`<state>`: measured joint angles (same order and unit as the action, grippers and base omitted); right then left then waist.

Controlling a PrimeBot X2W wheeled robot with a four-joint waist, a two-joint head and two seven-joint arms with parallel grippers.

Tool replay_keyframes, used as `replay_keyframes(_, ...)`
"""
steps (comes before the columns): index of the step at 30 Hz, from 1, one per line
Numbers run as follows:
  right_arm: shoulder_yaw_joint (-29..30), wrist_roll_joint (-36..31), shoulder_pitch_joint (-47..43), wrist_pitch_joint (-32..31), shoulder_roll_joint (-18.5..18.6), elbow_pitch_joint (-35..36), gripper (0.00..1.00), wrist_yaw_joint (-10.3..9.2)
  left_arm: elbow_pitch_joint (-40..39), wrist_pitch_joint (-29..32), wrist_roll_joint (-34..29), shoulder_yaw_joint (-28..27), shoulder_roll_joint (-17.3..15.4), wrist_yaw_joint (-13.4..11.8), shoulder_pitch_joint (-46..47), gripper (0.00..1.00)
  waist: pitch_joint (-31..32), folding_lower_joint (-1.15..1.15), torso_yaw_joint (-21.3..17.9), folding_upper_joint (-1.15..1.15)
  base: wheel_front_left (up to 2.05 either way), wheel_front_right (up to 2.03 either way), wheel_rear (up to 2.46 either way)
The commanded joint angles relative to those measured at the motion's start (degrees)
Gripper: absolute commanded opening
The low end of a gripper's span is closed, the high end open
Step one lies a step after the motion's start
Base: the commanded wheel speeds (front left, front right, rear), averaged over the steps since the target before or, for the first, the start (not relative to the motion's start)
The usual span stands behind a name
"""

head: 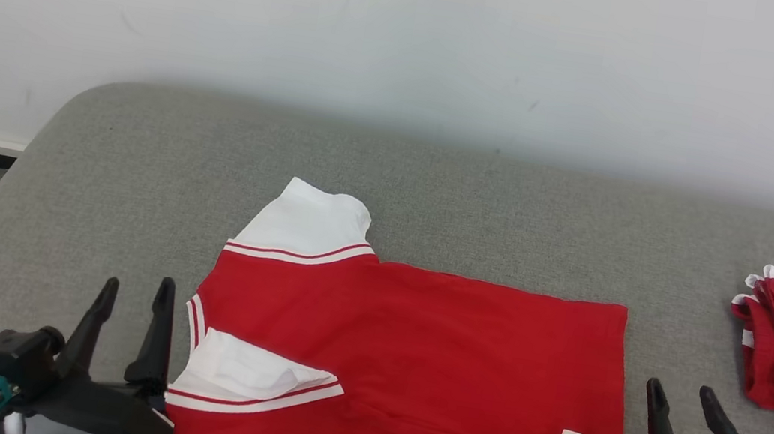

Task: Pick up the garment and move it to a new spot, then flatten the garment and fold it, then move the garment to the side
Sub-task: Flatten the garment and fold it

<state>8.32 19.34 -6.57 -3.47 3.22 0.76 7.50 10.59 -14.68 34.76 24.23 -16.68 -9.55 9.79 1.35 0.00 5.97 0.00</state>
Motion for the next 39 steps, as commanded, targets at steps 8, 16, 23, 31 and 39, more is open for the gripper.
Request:
replay_keyframes(8, -0.05, -0.27, 2.54, 6.86, -0.25, -4.10, 1.00, -0.03, -1.26, -0.58, -0.79, -1.96, 2.86, 4.02, -0.20, 1.00, 0.92, 0.00, -1.36, 0.00, 0.00, 0.00, 0.00)
replay_keyframes(16, -1.58, -1.54, 4.54, 10.50, -0.22, -7.17, 1.00, -0.03, -1.26, -0.61, -3.77, -4.45, 4.45, 9.00, -3.87, 1.00, 1.01, 0.00, -3.33, 0.00, 0.00, 0.00, 0.00)
replay_keyframes(23, -0.68, -6.27, 4.19, 11.67, -0.22, -8.03, 1.00, -0.03, 1.38, -0.62, -7.62, -4.90, 3.96, 9.31, -5.76, 1.00, 1.11, 0.00, -4.23, 0.00, 0.00, 0.00, 0.00)
replay_keyframes(31, 0.05, -8.59, 4.71, 12.34, -0.23, -9.02, 1.00, -0.03, 3.37, -0.63, -9.09, -5.31, 4.34, 9.48, -5.86, 1.00, 0.98, 0.00, -4.45, 0.00, 0.00, 0.00, 0.00)
replay_keyframes(39, 0.64, -10.00, 4.95, 11.87, -0.23, -9.42, 1.00, -0.03, 4.41, -0.63, -9.72, -5.08, 4.31, 10.03, -5.65, 1.00, 0.73, 0.00, -4.42, 0.00, 0.00, 0.00, 0.00)
